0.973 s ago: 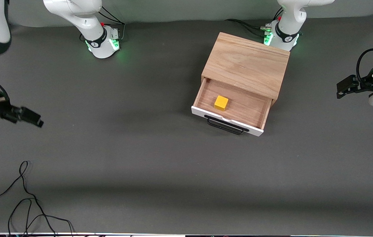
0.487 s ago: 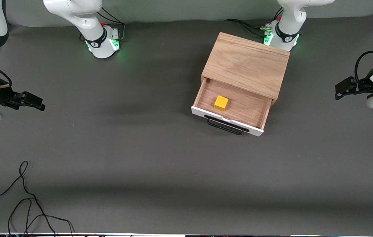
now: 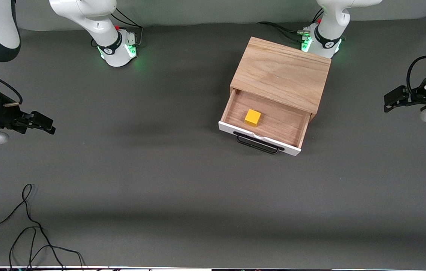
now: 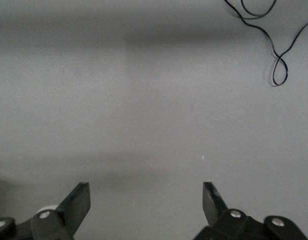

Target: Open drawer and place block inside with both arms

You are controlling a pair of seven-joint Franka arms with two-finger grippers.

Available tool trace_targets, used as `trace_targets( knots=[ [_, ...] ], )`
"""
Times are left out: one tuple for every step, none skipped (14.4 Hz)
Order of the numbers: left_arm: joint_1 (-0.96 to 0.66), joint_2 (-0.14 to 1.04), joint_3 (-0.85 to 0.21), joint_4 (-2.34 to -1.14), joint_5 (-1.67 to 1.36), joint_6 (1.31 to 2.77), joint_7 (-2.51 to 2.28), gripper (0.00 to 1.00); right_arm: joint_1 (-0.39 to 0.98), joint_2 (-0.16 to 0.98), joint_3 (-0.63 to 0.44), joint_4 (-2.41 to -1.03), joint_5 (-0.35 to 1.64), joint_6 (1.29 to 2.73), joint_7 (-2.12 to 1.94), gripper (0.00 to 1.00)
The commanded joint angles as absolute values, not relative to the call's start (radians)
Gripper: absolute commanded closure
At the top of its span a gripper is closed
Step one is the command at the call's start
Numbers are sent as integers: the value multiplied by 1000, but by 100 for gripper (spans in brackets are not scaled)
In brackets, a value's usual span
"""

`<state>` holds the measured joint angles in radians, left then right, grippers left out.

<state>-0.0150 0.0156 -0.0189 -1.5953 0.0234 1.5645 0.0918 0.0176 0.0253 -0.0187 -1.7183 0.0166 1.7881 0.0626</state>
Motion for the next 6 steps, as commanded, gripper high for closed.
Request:
trace_targets(
  knots=[
    [-23, 17, -18, -1578, 15, 1525, 80, 0, 41, -17, -37, -1744, 40, 1792, 46, 0],
    [-21, 17, -18, -1578, 15, 1525, 80, 0, 40, -17, -38, -1738, 41, 1777, 51, 0],
    [-23, 17, -18, -1580, 15, 1525, 80, 0, 38, -14, -40, -1724, 43, 1764, 51, 0],
    [-23, 17, -18, -1583, 15, 1523, 80, 0, 38, -8, -40, -1709, 43, 1743, 43, 0],
    [-23, 15, -18, -1589, 15, 1525, 80, 0, 37, -8, -40, -1698, 43, 1723, 40, 0],
    [-23, 15, -18, -1589, 15, 1528, 80, 0, 37, -6, -40, -1691, 43, 1718, 37, 0]
  ],
)
